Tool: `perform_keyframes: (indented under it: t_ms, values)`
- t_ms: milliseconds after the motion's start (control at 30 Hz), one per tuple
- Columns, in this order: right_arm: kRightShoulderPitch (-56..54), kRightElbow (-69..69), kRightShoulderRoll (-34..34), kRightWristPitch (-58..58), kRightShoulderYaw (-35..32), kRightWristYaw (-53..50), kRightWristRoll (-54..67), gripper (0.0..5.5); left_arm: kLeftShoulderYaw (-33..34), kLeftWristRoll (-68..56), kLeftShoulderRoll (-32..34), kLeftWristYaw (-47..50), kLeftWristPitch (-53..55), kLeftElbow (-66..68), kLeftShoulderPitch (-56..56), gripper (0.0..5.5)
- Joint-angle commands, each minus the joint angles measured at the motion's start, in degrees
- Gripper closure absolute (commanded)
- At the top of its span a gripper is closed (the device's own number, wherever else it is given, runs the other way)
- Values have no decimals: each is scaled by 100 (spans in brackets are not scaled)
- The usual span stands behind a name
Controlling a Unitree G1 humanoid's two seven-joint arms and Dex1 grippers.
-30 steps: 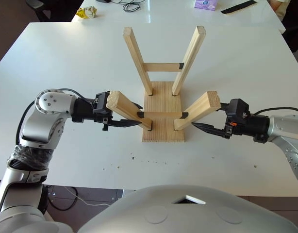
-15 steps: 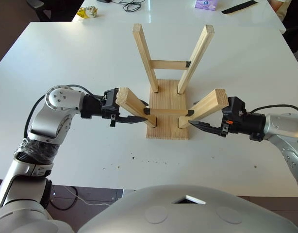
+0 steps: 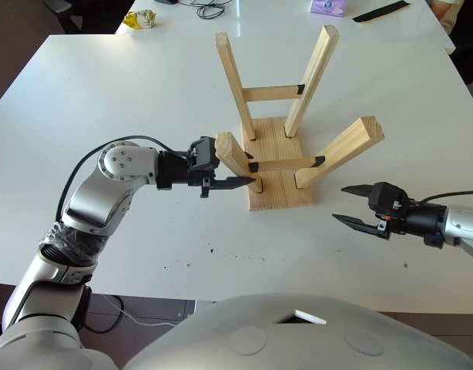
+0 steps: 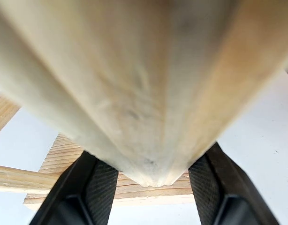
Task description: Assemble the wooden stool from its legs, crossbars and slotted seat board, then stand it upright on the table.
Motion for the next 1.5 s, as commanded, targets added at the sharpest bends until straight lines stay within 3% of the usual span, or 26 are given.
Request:
perform_keyframes:
  t_ms: [33,200,433,733,1000,1267,1500]
  values:
    - [-590,-1194,477,658,-203,-574,1988,270,-293,943,198,337,497,245,112,343]
    - [-2004,-1246,1348,1207,508,-2263,2623,312,-352,974,167,426,521,305,46,343]
    - [-3022,-773,2443,1444,1730,-3891,1380,312,-419,957,176,457,530,333,1,343]
    - [-3205,-391,3240,1312,2170,-4330,780,312,-524,987,219,366,513,407,-118,343]
    - [-2063,1031,2936,674,3126,-3943,-368,312,-639,965,200,295,653,475,-392,343]
    - [-2004,1678,3222,61,3270,-3770,-839,312,-770,1025,191,192,780,600,-748,343]
    - [-2262,397,3600,280,2280,-3842,98,312,-903,1082,259,84,733,741,-771,343]
